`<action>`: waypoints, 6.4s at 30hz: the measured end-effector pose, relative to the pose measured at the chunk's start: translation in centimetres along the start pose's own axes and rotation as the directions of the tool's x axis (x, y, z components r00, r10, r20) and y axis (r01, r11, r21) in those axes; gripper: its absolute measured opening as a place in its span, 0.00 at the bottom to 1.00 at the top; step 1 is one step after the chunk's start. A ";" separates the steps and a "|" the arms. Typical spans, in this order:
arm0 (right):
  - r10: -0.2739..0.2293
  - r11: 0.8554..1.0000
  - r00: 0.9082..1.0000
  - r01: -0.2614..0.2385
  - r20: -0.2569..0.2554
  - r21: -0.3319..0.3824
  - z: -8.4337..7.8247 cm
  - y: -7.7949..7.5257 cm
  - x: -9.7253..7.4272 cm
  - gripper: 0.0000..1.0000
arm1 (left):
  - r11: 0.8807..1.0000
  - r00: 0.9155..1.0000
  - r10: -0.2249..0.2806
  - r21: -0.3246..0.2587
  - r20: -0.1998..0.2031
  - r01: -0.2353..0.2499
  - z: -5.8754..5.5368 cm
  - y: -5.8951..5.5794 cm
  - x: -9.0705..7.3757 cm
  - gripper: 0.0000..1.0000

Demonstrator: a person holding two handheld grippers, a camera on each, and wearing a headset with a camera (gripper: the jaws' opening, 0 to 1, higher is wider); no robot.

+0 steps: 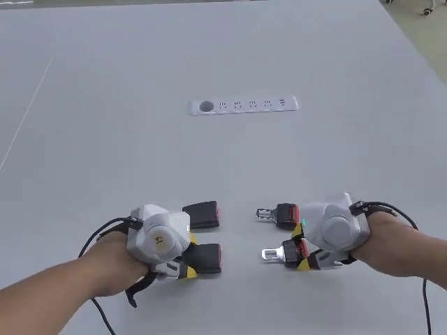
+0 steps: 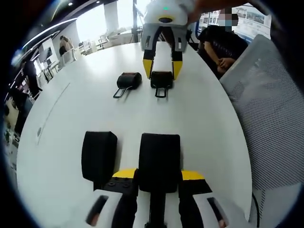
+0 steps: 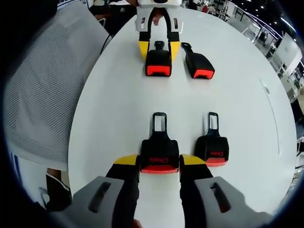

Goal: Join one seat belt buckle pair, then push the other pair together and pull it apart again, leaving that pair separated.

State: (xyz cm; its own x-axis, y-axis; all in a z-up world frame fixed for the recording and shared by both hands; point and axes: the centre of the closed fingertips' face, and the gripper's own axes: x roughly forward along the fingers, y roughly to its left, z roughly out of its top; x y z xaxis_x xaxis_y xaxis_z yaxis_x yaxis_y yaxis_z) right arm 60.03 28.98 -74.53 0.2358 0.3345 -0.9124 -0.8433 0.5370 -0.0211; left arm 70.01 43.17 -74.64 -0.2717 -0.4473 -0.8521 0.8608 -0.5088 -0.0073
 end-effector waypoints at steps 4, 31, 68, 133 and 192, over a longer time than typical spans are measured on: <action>0.002 1.000 1.000 -0.002 -0.003 -0.011 0.0 0.0 0.1 0.31 | 1.000 1.000 0.004 0.025 -0.013 -0.003 -0.2 -0.1 0.1 0.33; -0.012 1.000 1.000 0.012 -0.019 -0.006 0.2 -0.1 0.5 0.31 | 1.000 1.000 0.003 0.011 -0.005 -0.003 -0.4 0.0 0.3 0.32; -0.035 0.999 0.999 0.033 0.042 0.041 5.4 0.1 2.5 0.30 | 1.000 0.999 -0.003 0.008 -0.046 0.004 -0.4 -0.1 0.4 0.32; -0.007 0.999 0.999 0.009 0.052 -0.035 10.8 -0.6 4.7 0.27 | 0.998 0.997 -0.030 0.053 -0.070 0.034 -0.3 -0.3 0.4 0.31; -0.016 1.000 0.996 0.015 0.088 0.008 10.2 0.0 4.5 0.29 | 1.000 0.997 -0.003 -0.028 -0.081 0.001 -0.5 -0.2 0.4 0.29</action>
State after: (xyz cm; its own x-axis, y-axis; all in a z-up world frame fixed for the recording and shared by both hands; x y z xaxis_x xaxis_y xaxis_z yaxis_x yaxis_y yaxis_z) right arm 65.99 38.34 -74.46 0.2908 0.3932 -0.8723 -0.8356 0.5485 -0.0313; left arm 69.93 43.48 -75.19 -0.2383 -0.3843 -0.8919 0.8725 -0.4881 -0.0228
